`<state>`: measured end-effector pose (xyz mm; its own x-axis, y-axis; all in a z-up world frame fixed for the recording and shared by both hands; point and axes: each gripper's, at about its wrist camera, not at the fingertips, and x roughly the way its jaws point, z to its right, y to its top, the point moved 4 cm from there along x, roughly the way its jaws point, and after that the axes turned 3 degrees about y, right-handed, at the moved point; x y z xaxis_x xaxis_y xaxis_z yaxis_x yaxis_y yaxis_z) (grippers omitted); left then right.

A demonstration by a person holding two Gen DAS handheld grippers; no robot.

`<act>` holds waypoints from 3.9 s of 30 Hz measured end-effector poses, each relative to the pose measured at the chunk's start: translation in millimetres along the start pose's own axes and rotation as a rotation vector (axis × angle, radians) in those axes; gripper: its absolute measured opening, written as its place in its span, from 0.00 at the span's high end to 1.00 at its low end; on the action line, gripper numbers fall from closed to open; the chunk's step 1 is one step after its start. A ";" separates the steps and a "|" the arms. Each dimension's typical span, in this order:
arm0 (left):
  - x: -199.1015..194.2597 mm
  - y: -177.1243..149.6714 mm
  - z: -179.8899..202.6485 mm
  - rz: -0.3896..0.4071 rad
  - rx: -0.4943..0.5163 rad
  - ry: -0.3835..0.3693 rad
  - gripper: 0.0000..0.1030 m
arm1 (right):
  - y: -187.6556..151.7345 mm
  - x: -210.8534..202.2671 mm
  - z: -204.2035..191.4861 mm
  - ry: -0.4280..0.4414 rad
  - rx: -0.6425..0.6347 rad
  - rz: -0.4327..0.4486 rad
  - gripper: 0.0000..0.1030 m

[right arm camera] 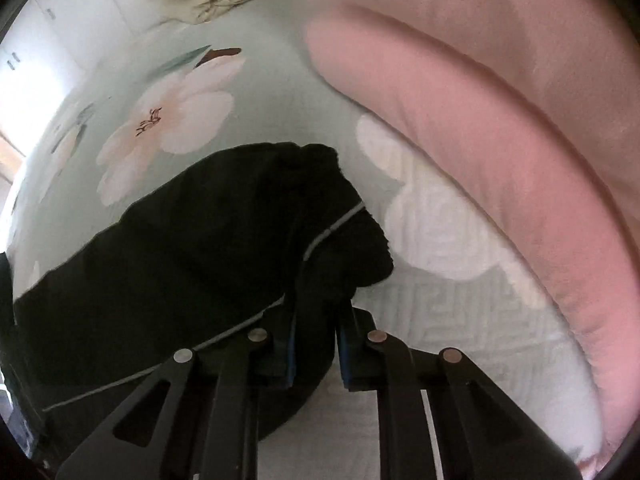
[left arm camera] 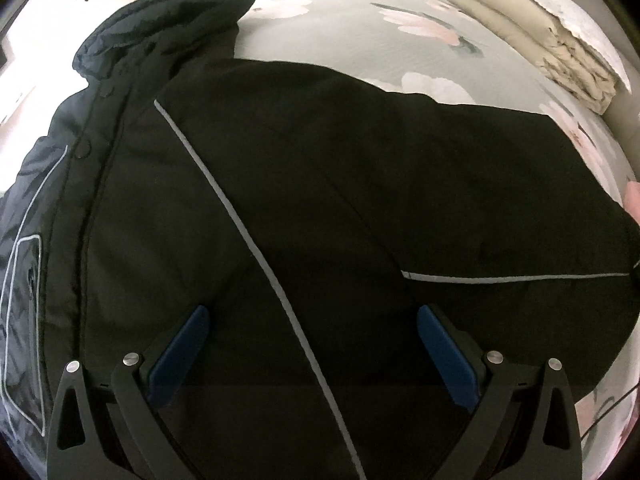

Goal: Fold large clothes

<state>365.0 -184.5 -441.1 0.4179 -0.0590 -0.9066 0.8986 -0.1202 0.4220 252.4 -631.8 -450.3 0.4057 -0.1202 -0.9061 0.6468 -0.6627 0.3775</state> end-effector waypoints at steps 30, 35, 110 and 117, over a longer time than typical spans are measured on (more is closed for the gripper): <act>-169.2 -64.1 -378.6 0.139 -0.178 0.085 0.04 | -329.1 -204.2 -577.0 0.485 -0.836 0.068 0.88; -153.6 -83.8 -424.5 0.096 -0.217 0.108 0.04 | -409.3 -129.2 -625.8 0.448 -0.953 -0.075 0.88; -93.5 -29.6 -421.1 0.030 -0.200 -0.368 0.51 | -276.9 -16.9 -503.1 0.246 -0.733 -0.226 0.49; -134.2 -81.2 -609.5 0.102 -0.538 -0.059 0.46 | -303.7 -46.3 -489.9 0.241 -0.790 -0.188 0.48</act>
<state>317.5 437.2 -355.4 0.5117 -0.1008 -0.8533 0.8023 0.4113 0.4325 353.6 -62.8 -429.4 0.3144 0.1605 -0.9356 0.9423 0.0664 0.3280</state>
